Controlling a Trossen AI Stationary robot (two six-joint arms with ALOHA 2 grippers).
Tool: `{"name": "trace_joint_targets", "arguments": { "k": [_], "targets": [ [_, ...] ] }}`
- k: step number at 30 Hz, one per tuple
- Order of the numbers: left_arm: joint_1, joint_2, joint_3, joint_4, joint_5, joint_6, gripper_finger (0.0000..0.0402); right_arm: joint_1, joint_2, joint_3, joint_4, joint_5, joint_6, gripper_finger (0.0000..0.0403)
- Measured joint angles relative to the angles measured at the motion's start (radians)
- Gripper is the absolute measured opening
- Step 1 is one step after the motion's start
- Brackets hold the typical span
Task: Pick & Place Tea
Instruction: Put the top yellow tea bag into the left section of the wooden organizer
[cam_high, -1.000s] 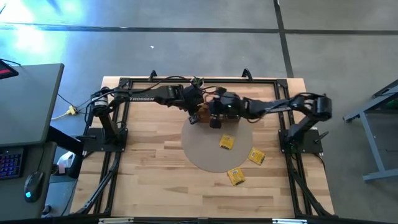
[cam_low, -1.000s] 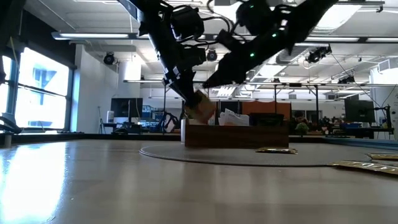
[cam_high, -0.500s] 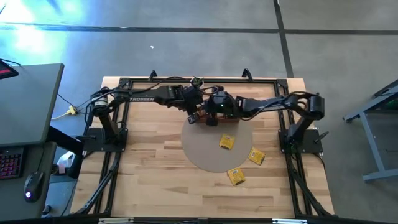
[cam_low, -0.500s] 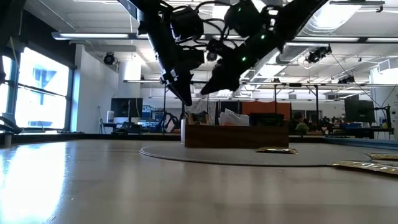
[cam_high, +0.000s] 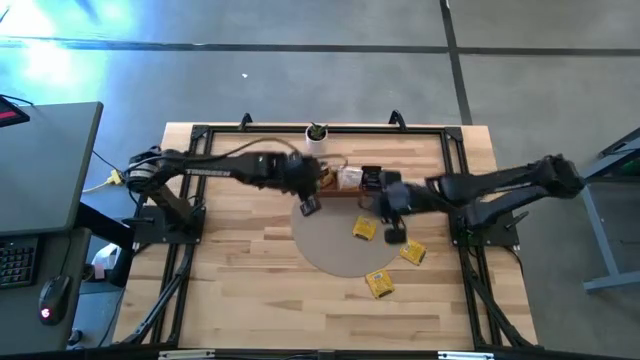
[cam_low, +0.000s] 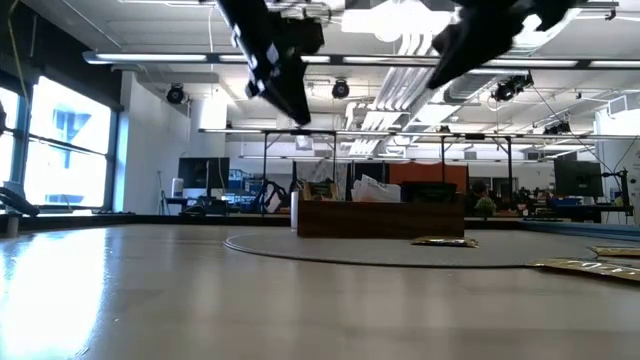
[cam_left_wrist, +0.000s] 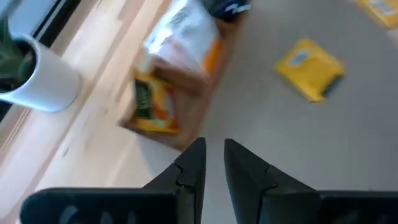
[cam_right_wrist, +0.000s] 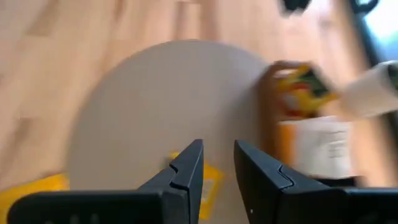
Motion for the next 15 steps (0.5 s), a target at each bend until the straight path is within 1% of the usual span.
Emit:
{"name": "trace_joint_targets", "arguments": {
  "k": [2,6,11,15],
  "targets": [
    [-0.062,-0.018,0.002,0.000,-0.040,-0.030,0.0057,0.071,-0.023,-0.063,0.045,0.007,0.052,0.0087],
    [-0.184,-0.028,0.002,-0.028,-0.113,-0.106,0.0057,0.186,-0.023,-0.215,0.226,0.037,0.052,0.0093],
    [-0.301,-0.027,0.001,-0.022,-0.194,-0.179,0.0057,0.269,-0.019,-0.353,0.379,0.057,0.079,0.0116],
    [-0.335,0.008,0.000,0.007,-0.243,-0.205,0.0057,0.303,-0.019,-0.425,0.501,0.085,0.125,0.0137]
  ]
}}
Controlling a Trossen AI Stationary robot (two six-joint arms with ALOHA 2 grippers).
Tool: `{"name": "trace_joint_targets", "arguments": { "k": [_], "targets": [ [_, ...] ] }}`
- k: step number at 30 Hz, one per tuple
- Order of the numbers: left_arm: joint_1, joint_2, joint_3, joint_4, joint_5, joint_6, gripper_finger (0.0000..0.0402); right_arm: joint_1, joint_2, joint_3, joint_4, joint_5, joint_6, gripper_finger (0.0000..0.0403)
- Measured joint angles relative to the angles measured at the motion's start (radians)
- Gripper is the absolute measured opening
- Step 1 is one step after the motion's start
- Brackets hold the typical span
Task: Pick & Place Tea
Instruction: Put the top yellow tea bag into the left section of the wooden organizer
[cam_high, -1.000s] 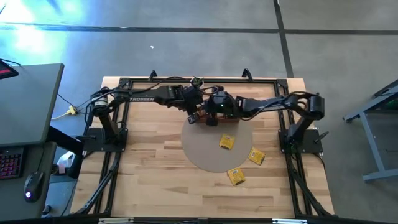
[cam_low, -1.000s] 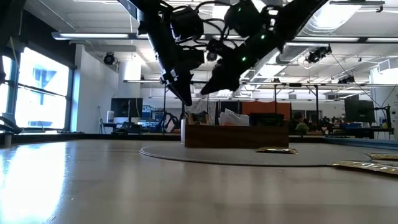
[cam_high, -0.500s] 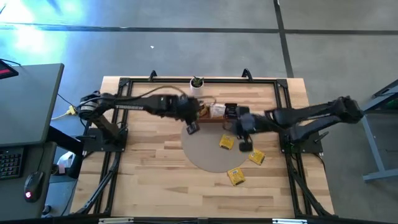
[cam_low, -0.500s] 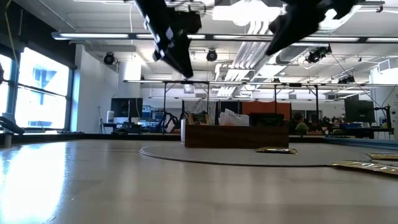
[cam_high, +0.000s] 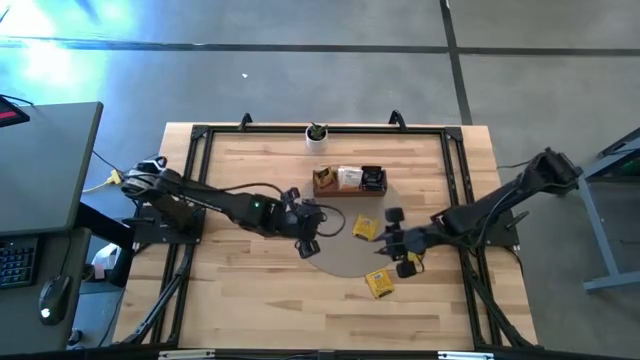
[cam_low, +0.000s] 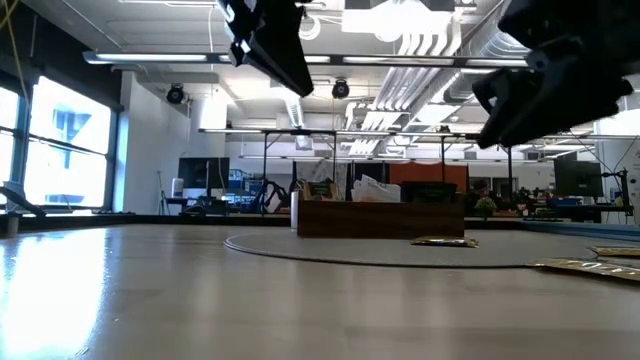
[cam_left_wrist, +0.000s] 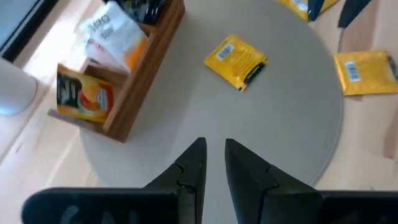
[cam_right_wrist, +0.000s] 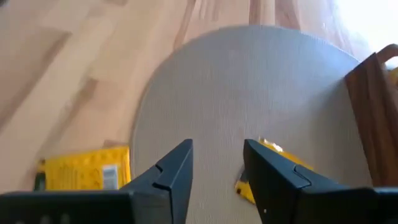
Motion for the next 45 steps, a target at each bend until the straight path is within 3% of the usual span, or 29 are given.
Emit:
{"name": "trace_joint_targets", "arguments": {
  "k": [6,11,13,21,31,45],
  "targets": [
    [-0.005,0.029,0.002,0.040,-0.020,-0.014,0.0057,0.020,0.040,-0.073,0.066,0.150,-0.092,0.0151],
    [0.023,0.089,0.007,0.111,-0.045,-0.020,0.0057,-0.042,0.156,-0.084,0.080,0.144,-0.105,0.0152],
    [0.040,0.114,-0.005,0.099,-0.017,-0.021,0.0057,-0.059,0.209,-0.073,0.082,0.145,-0.140,0.0152],
    [0.147,0.305,0.004,0.379,0.199,-0.016,0.0057,-0.078,0.349,-0.020,0.094,0.203,-0.281,0.0151],
    [0.256,0.404,0.001,0.403,0.272,-0.073,0.0057,-0.086,0.370,-0.021,0.102,0.199,-0.310,0.0151],
    [0.244,0.449,0.003,0.482,0.262,-0.069,0.0057,-0.172,0.374,-0.026,0.194,0.171,-0.418,0.0151]
  ]
}}
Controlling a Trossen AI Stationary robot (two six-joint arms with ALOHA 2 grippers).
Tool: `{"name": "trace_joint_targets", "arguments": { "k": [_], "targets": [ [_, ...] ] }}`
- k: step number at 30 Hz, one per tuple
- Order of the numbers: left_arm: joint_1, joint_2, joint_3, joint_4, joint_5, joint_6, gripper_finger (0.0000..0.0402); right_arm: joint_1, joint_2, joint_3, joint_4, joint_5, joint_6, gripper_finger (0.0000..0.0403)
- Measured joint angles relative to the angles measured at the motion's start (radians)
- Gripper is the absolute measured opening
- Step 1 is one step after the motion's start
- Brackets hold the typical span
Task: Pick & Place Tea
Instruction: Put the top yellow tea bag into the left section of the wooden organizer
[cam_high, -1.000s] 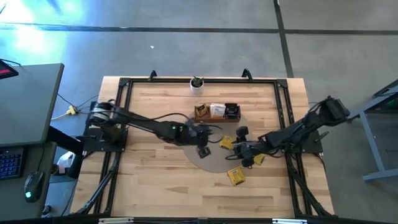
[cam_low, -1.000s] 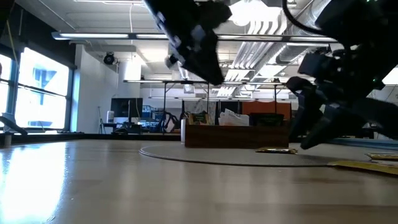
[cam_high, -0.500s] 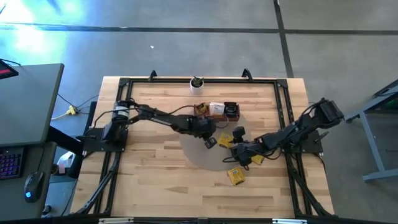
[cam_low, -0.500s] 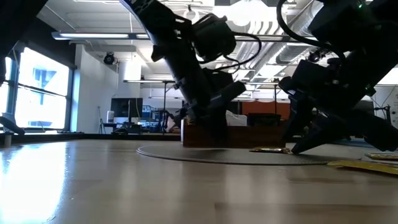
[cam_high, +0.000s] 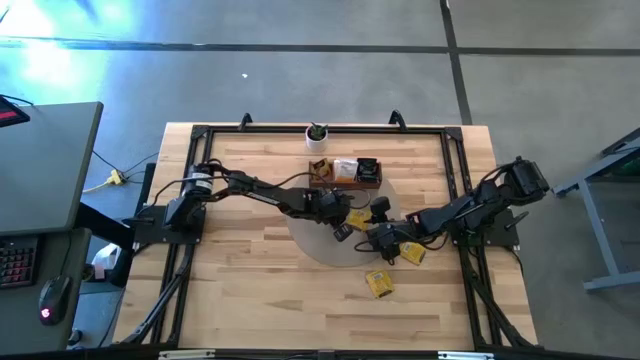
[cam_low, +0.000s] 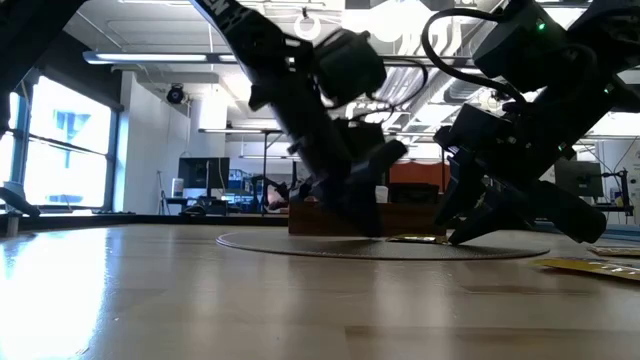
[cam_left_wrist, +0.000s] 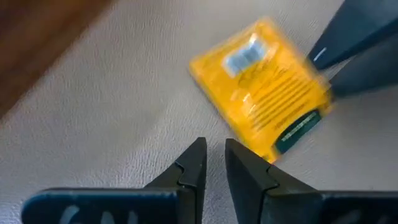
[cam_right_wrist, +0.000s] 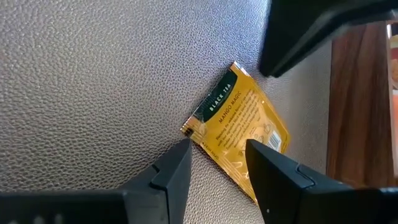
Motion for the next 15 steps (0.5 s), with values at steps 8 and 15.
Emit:
{"name": "trace_joint_targets", "arguments": {
  "k": [8,15],
  "targets": [
    [0.000,0.033,0.004,0.018,0.015,0.003,0.0057,0.033,0.002,0.000,0.030,0.016,-0.044,0.0132],
    [0.000,0.035,0.004,-0.008,0.030,0.008,0.0057,0.054,0.001,0.002,-0.071,0.132,-0.044,0.0124]
  ]
}}
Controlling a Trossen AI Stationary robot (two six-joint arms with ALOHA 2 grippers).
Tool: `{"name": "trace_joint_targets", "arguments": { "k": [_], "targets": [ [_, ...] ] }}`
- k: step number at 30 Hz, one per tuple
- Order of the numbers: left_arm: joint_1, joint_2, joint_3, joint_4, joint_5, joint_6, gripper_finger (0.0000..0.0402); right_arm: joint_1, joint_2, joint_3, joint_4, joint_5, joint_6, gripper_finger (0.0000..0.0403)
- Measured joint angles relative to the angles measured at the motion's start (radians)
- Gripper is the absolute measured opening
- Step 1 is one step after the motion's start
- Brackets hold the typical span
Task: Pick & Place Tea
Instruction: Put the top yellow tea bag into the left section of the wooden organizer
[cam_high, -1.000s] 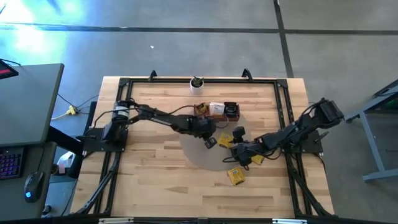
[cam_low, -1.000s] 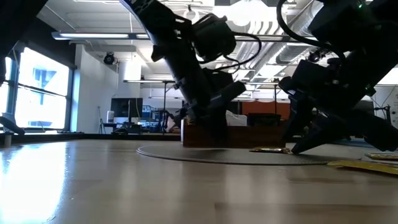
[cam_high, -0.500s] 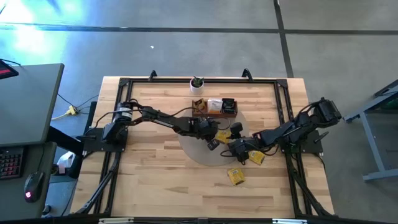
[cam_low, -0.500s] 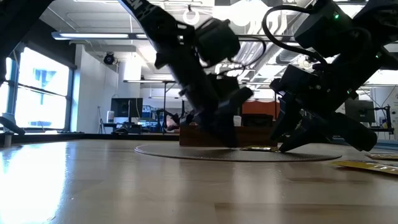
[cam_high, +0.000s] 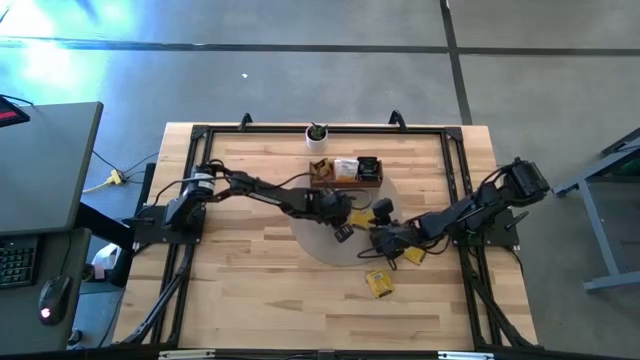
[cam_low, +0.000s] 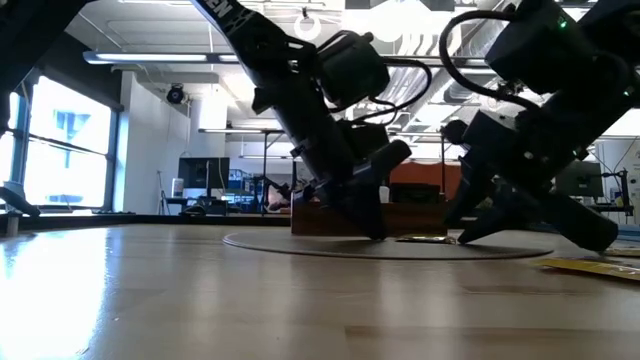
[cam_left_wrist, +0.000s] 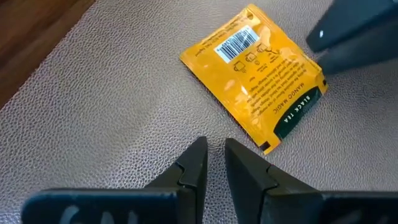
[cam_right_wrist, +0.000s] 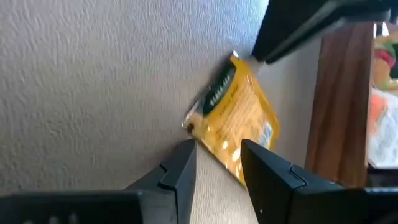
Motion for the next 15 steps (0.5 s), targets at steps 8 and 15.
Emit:
{"name": "trace_joint_targets", "arguments": {
  "k": [8,15],
  "targets": [
    [-0.041,0.001,-0.001,-0.084,0.033,0.055,0.0057,0.007,-0.003,0.002,-0.041,-0.003,0.042,0.0124],
    [-0.087,0.002,-0.006,-0.070,-0.043,0.055,0.0057,0.006,-0.005,0.001,0.005,-0.086,-0.009,0.0124]
  ]
}}
